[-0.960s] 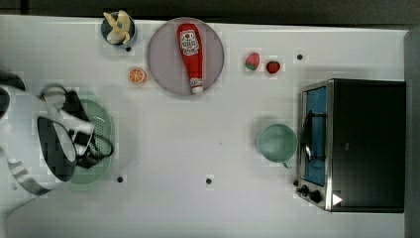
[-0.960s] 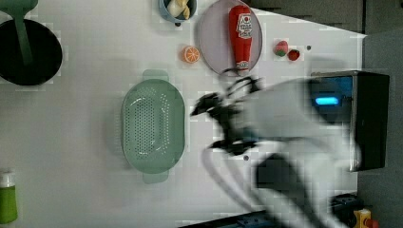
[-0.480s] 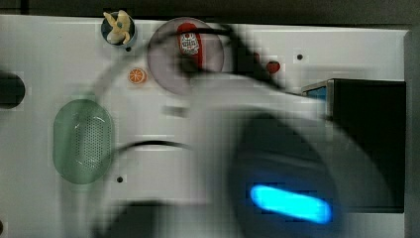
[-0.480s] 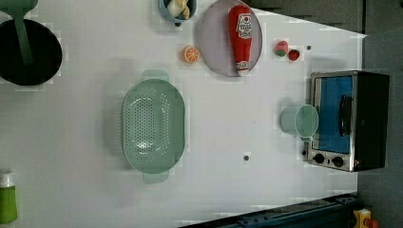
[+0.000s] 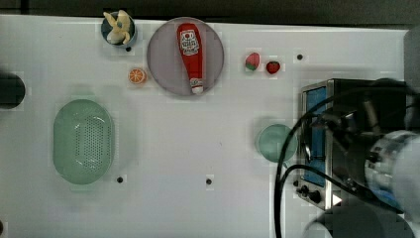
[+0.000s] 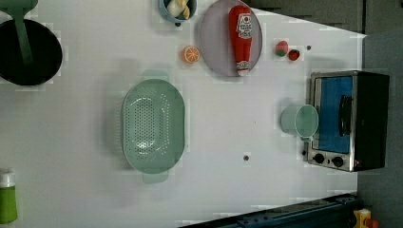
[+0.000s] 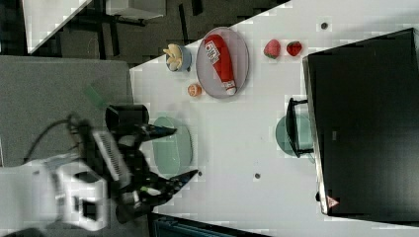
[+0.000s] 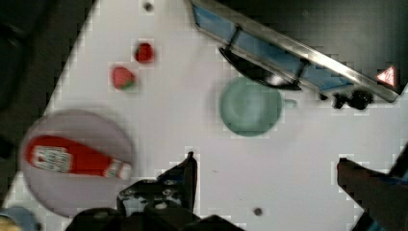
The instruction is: Drag strainer right to left.
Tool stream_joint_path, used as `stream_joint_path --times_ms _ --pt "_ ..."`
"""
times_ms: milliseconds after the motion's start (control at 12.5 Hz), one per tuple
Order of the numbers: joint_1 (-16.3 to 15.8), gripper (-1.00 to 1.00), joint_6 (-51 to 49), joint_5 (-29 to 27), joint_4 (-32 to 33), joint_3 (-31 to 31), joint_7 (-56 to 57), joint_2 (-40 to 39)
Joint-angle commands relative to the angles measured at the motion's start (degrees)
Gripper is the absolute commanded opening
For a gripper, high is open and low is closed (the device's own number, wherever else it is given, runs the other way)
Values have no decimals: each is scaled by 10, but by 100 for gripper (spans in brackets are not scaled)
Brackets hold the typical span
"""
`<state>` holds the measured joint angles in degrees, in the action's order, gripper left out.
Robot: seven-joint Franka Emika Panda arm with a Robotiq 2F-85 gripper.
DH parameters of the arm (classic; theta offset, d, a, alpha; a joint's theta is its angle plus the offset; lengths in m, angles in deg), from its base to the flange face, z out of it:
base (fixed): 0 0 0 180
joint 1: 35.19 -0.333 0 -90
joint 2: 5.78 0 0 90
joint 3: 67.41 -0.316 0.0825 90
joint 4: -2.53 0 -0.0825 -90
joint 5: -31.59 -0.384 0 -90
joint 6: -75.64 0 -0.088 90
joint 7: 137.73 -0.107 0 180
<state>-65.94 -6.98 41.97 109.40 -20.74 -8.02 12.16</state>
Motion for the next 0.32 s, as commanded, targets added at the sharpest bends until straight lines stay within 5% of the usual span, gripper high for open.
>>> stream_joint_path --times_ms 80,320 --pt "-62 100 8 -8 -6 -57 26 -57" --pt "-62 100 8 -8 -6 -57 26 -60"
